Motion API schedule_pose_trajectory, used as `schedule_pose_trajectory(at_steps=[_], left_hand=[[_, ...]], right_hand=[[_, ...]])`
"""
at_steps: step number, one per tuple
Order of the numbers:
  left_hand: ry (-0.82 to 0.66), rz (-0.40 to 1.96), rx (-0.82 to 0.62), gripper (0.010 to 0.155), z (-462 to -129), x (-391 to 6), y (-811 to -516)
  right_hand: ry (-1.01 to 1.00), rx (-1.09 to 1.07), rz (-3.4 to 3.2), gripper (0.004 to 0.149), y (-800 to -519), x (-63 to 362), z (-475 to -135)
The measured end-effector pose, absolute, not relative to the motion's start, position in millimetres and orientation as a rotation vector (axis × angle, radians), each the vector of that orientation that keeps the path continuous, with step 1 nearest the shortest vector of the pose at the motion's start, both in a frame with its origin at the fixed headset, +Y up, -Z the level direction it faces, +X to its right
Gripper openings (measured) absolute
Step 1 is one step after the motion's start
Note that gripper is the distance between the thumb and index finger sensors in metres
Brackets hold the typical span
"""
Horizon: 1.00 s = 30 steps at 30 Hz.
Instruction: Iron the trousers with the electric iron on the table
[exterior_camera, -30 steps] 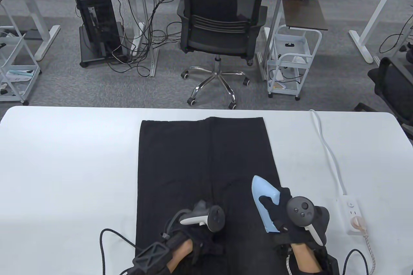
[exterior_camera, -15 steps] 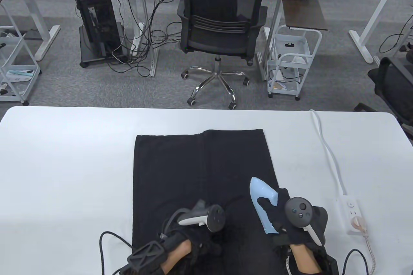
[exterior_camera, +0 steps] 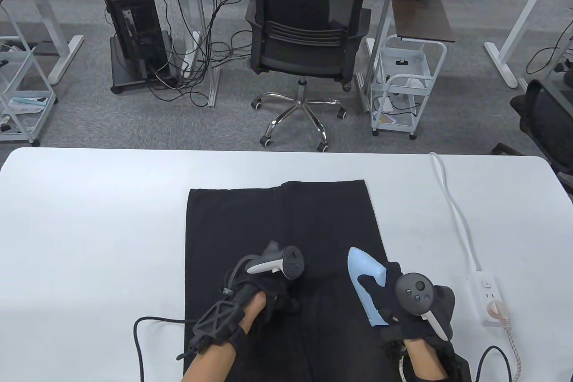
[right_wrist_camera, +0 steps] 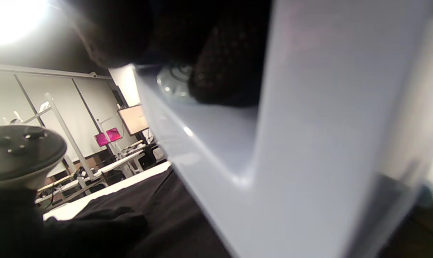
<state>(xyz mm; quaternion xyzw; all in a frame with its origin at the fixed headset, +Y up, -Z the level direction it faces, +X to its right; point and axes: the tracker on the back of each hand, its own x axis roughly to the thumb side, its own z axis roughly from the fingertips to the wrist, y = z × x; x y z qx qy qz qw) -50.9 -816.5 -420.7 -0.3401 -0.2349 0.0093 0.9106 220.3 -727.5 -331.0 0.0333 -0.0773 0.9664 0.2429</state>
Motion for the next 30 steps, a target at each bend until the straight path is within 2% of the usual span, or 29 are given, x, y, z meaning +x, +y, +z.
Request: schedule_pose_trajectory(at_steps=[6,14,18,21,24,30], left_hand=[[-0.505,0.014,-0.723,0.105,-384,-46,-818],[-0.546,-0.066,-0.743,0.106,-331,-39,-818],[-0.558,-0.034,-0.724,0.107,-323,-41,-820],[-0.566,-0.020,-0.742,0.107,-324,-43,-822],[-0.576,-0.012,-0.751,0.107,-325,-44,-823],[-0.585,-0.027,-0.754,0.107,-325,-44,-822]], right_hand=[[-0.080,0.230,2.701,0.055,-729,205,-327],[0.454,0.529,2.876,0.055,-745,171,-323],[0.583,0.538,3.000,0.055,-758,157,-323],[0.578,0.507,3.010,0.056,-760,156,-326],[0.483,0.441,3.047,0.056,-761,152,-334],[0.325,0.471,3.136,0.059,-760,140,-387]])
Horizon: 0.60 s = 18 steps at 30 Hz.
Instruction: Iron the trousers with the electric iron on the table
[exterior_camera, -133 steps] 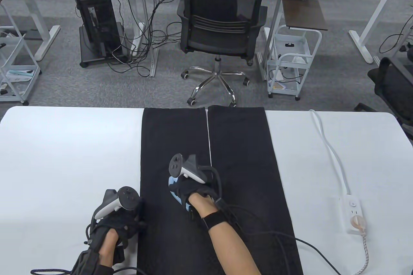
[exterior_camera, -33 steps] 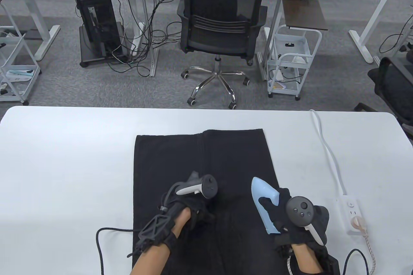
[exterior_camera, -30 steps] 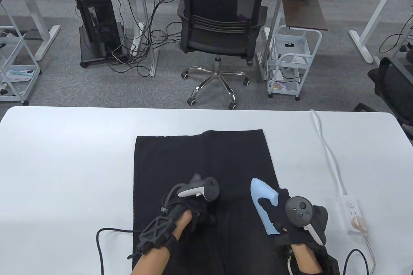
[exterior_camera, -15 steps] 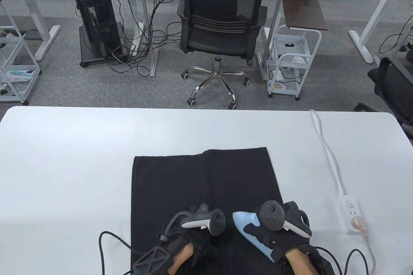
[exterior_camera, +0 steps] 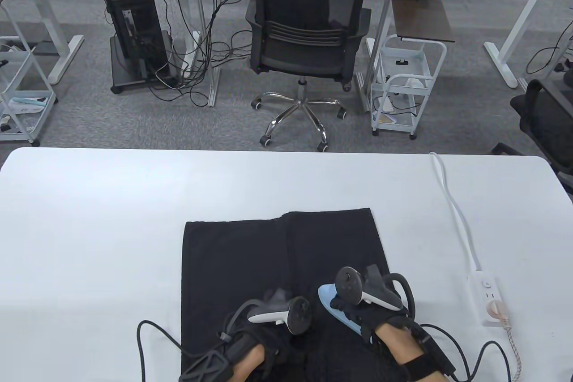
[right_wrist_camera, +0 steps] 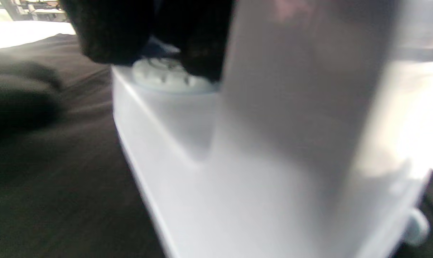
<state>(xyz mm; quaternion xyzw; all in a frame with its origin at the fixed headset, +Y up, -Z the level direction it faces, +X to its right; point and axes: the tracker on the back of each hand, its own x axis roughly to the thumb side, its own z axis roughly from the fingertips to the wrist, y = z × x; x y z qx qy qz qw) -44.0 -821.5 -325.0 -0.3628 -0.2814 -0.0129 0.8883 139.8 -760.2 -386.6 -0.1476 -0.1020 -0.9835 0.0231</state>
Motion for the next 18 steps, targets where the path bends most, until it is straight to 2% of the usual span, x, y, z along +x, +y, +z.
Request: schedule_pose_trajectory(at_steps=[6,10,15,18], left_hand=[[-0.590,-0.025,-0.764,0.106,-324,-45,-821],[-0.590,-0.028,-0.767,0.107,-324,-45,-821],[-0.591,-0.025,-0.771,0.107,-324,-45,-821],[-0.595,-0.018,-0.774,0.107,-325,-47,-821]], right_hand=[[-0.231,-0.143,-2.993,0.063,-758,125,-465],[-0.223,0.023,-2.999,0.064,-758,120,-504],[-0.327,0.248,-2.944,0.066,-757,114,-530],[-0.328,0.294,-2.920,0.066,-756,113,-527]])
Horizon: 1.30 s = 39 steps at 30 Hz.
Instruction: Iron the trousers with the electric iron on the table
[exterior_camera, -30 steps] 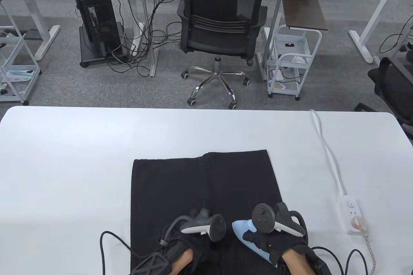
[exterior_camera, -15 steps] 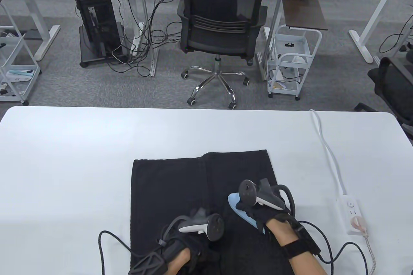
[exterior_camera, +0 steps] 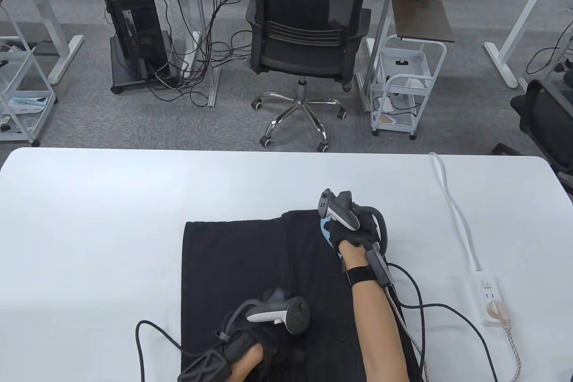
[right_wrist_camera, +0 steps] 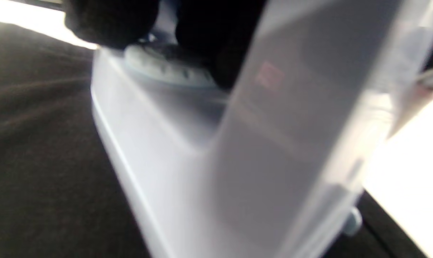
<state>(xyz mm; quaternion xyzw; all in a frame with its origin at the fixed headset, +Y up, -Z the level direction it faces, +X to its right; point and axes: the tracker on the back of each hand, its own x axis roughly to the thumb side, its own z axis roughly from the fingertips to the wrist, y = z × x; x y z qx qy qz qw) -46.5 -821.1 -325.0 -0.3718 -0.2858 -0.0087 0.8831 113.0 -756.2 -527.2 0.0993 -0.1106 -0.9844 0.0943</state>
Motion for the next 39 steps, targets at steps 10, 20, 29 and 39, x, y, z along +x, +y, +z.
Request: schedule_pose_trajectory(at_steps=[10,20,29,39], left_hand=[[-0.591,-0.006,-0.771,0.107,-325,-49,-822],[-0.584,-0.010,-0.776,0.107,-325,-51,-822],[-0.583,-0.016,-0.786,0.106,-325,-50,-822],[-0.586,-0.024,-0.791,0.106,-326,-48,-822]], right_hand=[[-0.225,-0.089,-3.015,0.065,-759,120,-459],[-0.216,-0.475,-2.947,0.065,-763,137,-319],[-0.228,-0.598,-2.931,0.065,-763,151,-268],[-0.137,-0.375,-2.994,0.065,-762,140,-389]])
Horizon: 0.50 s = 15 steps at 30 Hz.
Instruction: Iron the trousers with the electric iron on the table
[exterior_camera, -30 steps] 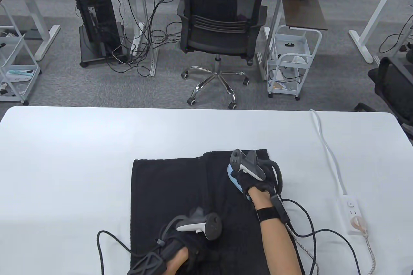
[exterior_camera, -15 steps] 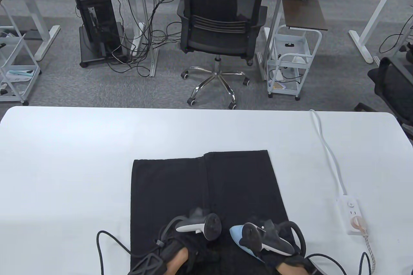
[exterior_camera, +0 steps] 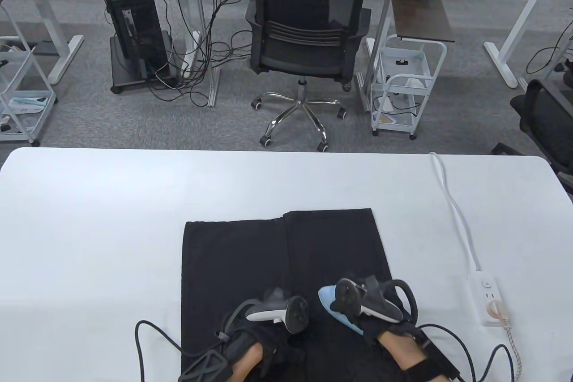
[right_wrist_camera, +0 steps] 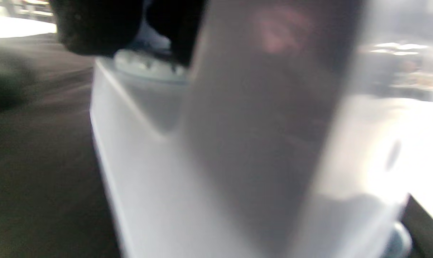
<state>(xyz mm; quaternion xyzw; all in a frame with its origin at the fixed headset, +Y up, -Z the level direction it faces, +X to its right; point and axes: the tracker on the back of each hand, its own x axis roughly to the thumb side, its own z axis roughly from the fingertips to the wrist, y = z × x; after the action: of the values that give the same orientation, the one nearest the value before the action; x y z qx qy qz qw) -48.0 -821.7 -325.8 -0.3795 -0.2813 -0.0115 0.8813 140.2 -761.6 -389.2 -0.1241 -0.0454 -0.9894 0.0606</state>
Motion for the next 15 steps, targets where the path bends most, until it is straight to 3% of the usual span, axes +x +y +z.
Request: schedule_pose_trajectory(at_steps=[7,15], left_hand=[[-0.586,-0.024,-0.794,0.106,-326,-47,-822],[-0.583,-0.023,-0.799,0.107,-326,-47,-822]], right_hand=[[-0.165,-0.066,-3.013,0.065,-759,125,-487],[-0.212,0.175,-3.032,0.064,-758,122,-524]])
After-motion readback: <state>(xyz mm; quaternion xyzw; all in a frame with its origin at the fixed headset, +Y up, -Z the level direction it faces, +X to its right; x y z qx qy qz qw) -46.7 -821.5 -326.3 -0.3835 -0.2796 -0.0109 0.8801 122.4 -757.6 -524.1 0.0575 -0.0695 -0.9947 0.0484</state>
